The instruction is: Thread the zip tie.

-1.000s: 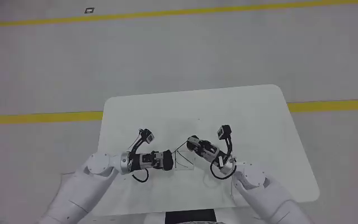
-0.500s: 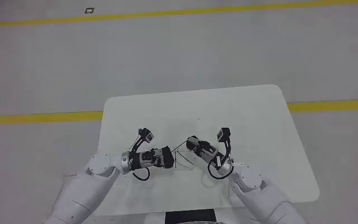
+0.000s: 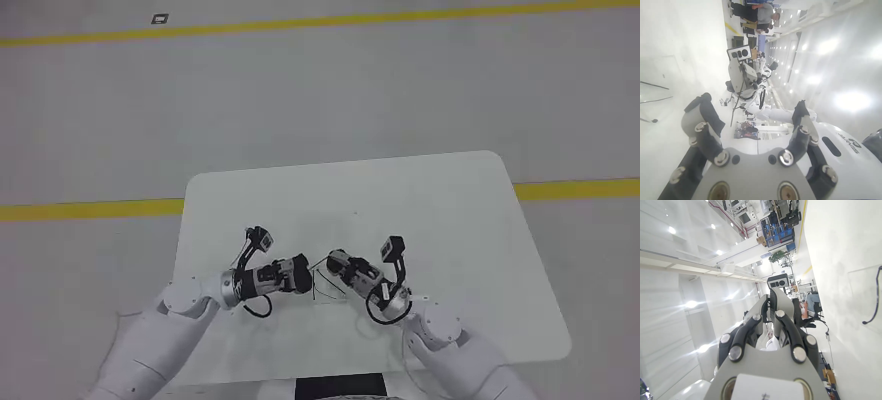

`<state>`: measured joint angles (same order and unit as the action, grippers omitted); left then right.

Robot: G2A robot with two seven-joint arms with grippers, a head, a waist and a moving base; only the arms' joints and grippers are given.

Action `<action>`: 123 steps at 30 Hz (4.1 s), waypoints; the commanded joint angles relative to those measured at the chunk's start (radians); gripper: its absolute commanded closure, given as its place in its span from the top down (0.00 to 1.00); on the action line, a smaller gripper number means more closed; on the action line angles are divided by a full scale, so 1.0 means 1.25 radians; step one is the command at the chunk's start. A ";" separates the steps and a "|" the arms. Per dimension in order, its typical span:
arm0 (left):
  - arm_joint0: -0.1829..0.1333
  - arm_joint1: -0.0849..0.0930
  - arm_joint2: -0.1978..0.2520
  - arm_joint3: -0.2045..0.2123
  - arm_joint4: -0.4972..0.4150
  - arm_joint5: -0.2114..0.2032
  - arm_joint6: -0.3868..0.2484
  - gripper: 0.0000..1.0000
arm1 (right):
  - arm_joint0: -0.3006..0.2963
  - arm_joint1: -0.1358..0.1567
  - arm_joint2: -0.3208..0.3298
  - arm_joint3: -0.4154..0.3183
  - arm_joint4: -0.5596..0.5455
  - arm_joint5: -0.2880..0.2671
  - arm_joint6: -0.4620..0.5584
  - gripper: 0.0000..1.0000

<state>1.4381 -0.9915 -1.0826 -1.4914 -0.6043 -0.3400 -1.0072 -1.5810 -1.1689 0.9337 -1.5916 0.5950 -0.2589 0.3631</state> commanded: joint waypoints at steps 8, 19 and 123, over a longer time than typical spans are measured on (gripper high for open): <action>0.001 -0.009 -0.006 0.000 0.009 0.000 -0.001 1.00 | 0.002 -0.003 -0.003 0.004 0.005 0.005 -0.002 0.00; -0.005 -0.017 0.027 -0.001 0.031 0.000 0.051 1.00 | 0.002 -0.013 -0.014 0.004 0.020 0.008 -0.008 0.00; 0.000 -0.012 0.061 -0.008 0.059 0.031 0.161 0.06 | -0.078 -0.029 0.039 -0.046 -0.221 -0.006 -0.070 0.00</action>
<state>1.4393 -1.0063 -1.0069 -1.5016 -0.5303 -0.3020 -0.8057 -1.6784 -1.2053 0.9825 -1.6493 0.3195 -0.2666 0.2758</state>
